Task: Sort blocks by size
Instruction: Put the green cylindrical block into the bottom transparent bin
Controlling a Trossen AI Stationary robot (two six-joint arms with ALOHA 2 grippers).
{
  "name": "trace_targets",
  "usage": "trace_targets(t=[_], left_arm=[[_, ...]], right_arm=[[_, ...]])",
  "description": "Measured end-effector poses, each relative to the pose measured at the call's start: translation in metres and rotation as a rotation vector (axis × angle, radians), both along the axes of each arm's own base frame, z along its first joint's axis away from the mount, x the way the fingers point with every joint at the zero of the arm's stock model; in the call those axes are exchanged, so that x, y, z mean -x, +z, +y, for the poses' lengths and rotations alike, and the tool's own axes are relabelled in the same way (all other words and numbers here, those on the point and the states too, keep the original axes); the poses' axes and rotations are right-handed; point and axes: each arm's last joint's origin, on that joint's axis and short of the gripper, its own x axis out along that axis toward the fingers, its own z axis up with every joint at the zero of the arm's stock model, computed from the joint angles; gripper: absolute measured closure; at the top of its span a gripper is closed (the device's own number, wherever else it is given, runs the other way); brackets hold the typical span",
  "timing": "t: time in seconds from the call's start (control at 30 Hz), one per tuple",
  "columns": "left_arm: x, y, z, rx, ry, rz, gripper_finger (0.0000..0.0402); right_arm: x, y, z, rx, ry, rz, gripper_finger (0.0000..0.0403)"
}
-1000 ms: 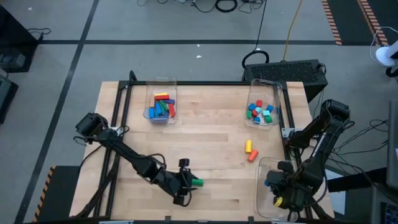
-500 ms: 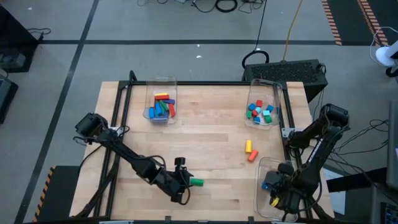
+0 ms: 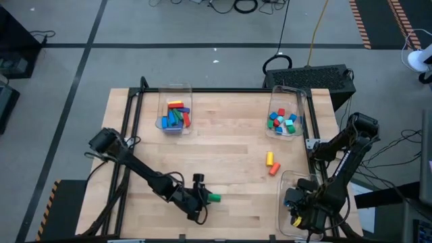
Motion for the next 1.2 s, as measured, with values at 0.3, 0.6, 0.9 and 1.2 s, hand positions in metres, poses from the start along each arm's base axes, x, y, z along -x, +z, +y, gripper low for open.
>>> trace_targets(t=[0.3,0.6,0.9,1.2], left_arm=[[-0.015,-0.044,0.000,-0.008,0.017,0.025,0.0212],[-0.020,-0.045,0.002,0.044,0.040,-0.004,0.0234],[-0.021,-0.044,0.001,0.063,0.040,-0.017,0.0266],[-0.029,-0.037,0.001,0.083,0.089,-0.123,0.0266]], right_arm=[[-0.001,0.000,0.001,-0.017,0.000,-0.007,0.0193],[-0.002,0.001,0.003,-0.030,-0.002,-0.019,0.0193],[-0.002,0.001,0.003,-0.025,0.016,-0.018,0.0193],[-0.007,0.007,0.003,0.099,0.134,-0.184,0.0193]])
